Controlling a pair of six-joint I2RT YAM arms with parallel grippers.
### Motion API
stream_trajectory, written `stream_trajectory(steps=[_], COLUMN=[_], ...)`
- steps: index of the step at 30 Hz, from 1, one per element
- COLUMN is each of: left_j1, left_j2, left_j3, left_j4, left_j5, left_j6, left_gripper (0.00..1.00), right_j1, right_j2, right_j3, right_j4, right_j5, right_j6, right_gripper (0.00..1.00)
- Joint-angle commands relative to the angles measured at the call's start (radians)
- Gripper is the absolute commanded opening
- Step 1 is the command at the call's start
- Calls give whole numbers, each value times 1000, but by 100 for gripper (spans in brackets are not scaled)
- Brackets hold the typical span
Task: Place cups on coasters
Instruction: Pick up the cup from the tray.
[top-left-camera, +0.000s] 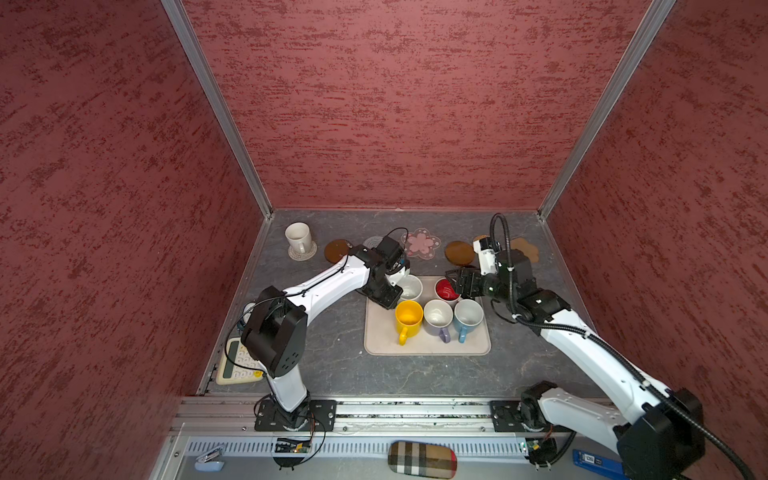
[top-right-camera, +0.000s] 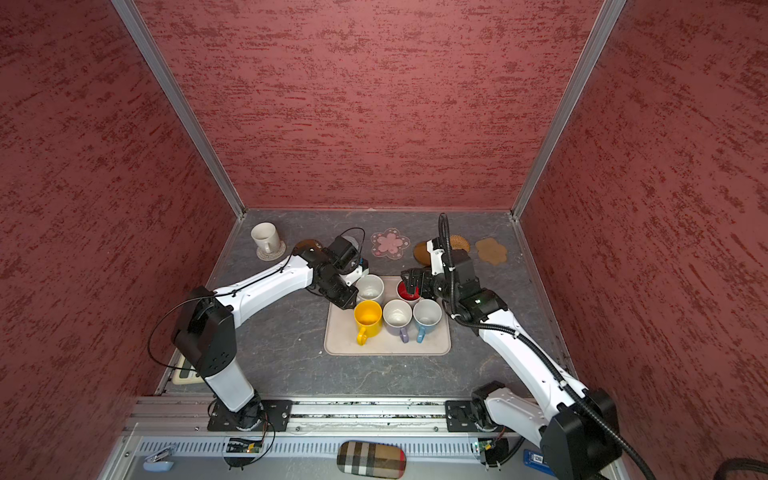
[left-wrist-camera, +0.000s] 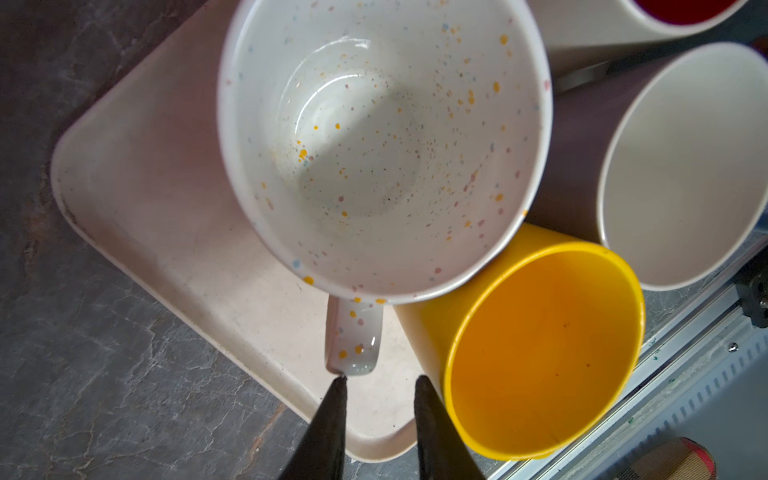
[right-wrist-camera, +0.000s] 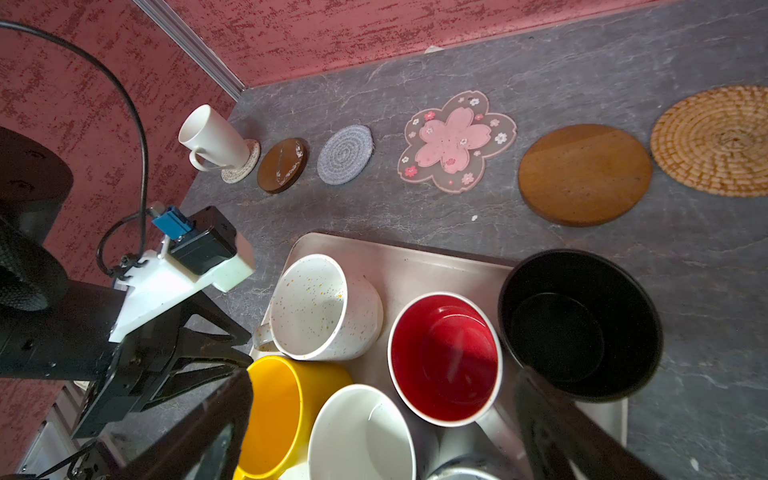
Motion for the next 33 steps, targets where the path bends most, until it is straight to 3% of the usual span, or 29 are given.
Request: stream_trajectory(steps=[1,5,13,21,33], left_j1=[2,6,13,31,9], left_j2=[13,31,72,111,149], left_j3=[32,42,53,85,87], left_j4=[18,25,29,43,51], left_j5=[-26,-30,-22,-23,-52], left_j6=[2,5,7,5,-7], left_gripper=[32,42,43,42,32], right_j1=[7,6,6,7,6], right_j2=[-17,-15,-5,17,9], right_j3=[-17,-18,-17,-34,-45], right_j4=[29,28,38,68,67], right_j5=[-6,-1,2,-15,2], right_j6=[3,1,-3,4,-6], right_gripper=[99,99,99,99,99])
